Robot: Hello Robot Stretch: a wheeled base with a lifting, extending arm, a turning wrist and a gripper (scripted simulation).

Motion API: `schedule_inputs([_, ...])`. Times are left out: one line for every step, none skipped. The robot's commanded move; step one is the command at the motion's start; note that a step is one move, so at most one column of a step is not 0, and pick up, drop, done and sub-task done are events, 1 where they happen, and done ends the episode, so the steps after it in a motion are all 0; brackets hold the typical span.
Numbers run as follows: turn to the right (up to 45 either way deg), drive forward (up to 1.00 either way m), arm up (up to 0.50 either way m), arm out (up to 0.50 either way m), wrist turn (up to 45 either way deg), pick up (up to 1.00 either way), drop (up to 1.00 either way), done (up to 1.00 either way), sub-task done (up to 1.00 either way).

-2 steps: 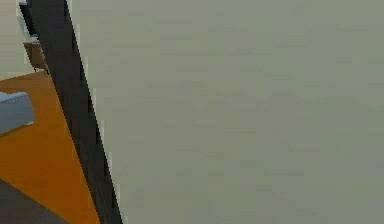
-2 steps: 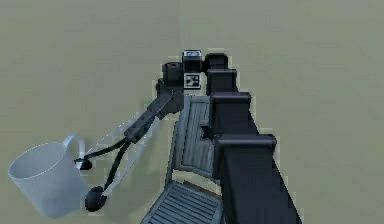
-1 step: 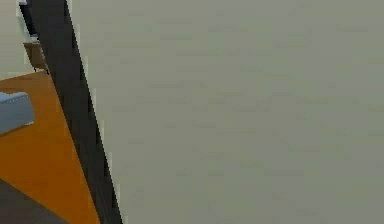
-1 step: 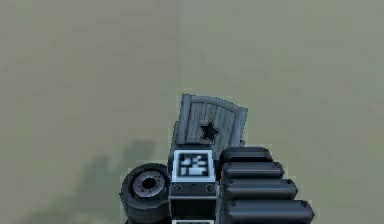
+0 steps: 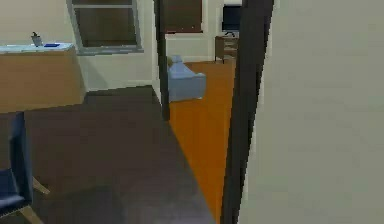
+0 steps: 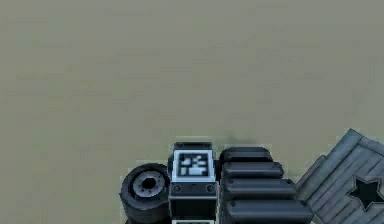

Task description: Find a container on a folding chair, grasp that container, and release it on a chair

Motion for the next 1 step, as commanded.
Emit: schedule_inputs([-45.0, 0.0, 0.0, 0.0, 0.0, 0.0, 0.0, 0.0, 0.0])
